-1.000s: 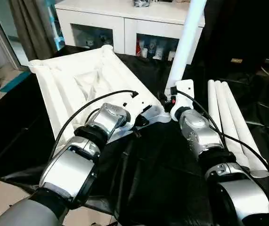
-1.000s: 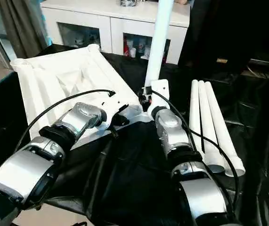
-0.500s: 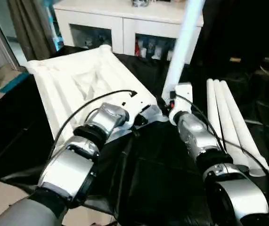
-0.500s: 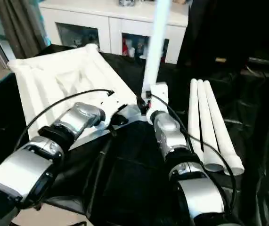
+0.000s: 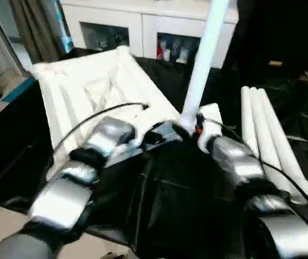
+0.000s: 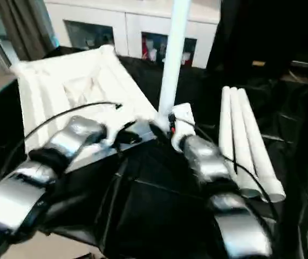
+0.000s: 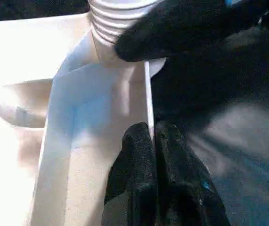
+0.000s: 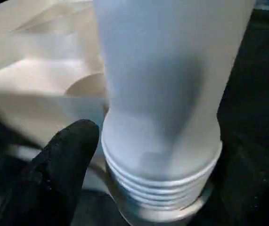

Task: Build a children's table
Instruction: Insert table leg to table base

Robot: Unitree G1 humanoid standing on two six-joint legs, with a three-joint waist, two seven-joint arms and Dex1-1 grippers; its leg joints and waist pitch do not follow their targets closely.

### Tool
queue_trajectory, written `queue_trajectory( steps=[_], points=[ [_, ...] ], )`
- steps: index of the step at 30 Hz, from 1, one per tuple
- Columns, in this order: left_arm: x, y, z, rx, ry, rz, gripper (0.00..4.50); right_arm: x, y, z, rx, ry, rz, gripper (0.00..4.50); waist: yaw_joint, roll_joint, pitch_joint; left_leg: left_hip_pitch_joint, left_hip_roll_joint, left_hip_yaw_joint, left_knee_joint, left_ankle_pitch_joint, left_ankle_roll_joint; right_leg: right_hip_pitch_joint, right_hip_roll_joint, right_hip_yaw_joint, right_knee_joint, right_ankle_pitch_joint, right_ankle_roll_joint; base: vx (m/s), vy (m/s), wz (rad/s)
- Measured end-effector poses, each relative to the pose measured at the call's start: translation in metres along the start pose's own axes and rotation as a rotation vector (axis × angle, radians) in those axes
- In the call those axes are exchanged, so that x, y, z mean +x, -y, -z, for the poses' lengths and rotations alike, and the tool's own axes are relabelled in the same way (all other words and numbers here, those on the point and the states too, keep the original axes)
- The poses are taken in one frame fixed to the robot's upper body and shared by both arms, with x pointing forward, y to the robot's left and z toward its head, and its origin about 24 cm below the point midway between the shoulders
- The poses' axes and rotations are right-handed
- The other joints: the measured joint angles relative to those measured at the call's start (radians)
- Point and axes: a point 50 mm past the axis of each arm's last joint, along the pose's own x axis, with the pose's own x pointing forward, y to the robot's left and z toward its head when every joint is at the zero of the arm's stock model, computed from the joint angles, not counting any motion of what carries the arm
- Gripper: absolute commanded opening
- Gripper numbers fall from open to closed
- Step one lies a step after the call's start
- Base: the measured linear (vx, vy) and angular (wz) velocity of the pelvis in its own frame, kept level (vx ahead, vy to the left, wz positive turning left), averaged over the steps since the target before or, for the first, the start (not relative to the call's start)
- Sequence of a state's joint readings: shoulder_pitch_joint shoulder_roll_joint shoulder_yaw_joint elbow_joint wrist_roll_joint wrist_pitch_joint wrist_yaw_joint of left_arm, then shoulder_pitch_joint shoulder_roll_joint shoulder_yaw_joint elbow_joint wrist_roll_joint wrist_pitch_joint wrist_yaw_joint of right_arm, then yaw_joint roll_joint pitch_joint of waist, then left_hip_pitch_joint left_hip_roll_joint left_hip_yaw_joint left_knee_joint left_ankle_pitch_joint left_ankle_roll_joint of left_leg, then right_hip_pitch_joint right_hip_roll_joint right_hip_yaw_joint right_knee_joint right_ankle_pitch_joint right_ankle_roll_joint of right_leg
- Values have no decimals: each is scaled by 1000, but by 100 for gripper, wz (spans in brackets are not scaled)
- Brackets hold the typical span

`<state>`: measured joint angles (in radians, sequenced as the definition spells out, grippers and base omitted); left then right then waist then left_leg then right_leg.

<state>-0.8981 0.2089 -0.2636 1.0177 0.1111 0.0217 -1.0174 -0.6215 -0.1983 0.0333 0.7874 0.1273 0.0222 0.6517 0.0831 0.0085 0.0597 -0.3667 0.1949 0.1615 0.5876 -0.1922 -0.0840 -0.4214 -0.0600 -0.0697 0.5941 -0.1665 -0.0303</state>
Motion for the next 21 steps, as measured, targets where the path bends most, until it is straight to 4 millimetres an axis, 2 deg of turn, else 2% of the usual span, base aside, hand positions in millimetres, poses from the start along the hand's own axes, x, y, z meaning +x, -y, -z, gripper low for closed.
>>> queue_trajectory(
  steps=[5, 12, 15, 16, 21],
  points=[
    [-5, 8, 5, 46, 25, 107, 0, -16, -4, -2, -31, 4, -140, 383, 32, 1, 1, 0, 11, 14, 5, 1, 2, 0, -1, -1, 1, 0, 0, 0, 0, 0],
    [-15, 20, 18, 50, 62, 221, 0, -37, -13, -2, -86, -30, -326, 383, 36, 3, 1, 1, 12, 18, 5, 1, 0, 2, -1, 0, 1, 0, 0, 0, 0, 0],
    [-17, 21, 20, 56, 64, 234, 0, -42, -14, 0, -89, -52, -352, 383, 36, 3, 1, 1, 12, 17, 5, 0, -1, 2, -1, 0, 2, 0, 0, 0, 0, 0],
    [-18, 22, 21, 57, 66, 238, 0, -44, -14, 1, -87, -58, -355, 357, 35, 3, 1, 1, 12, 17, 5, 0, -1, 2, -1, 0, 2, 0, 0, 0, 0, 0],
    [-20, 23, 21, 65, 68, 249, 0, -45, -14, 1, -80, -71, -358, 313, 33, 3, 1, 1, 12, 17, 5, 1, 0, 2, -1, 0, 2, 0, 1, 0, 0, 0]
  ],
)
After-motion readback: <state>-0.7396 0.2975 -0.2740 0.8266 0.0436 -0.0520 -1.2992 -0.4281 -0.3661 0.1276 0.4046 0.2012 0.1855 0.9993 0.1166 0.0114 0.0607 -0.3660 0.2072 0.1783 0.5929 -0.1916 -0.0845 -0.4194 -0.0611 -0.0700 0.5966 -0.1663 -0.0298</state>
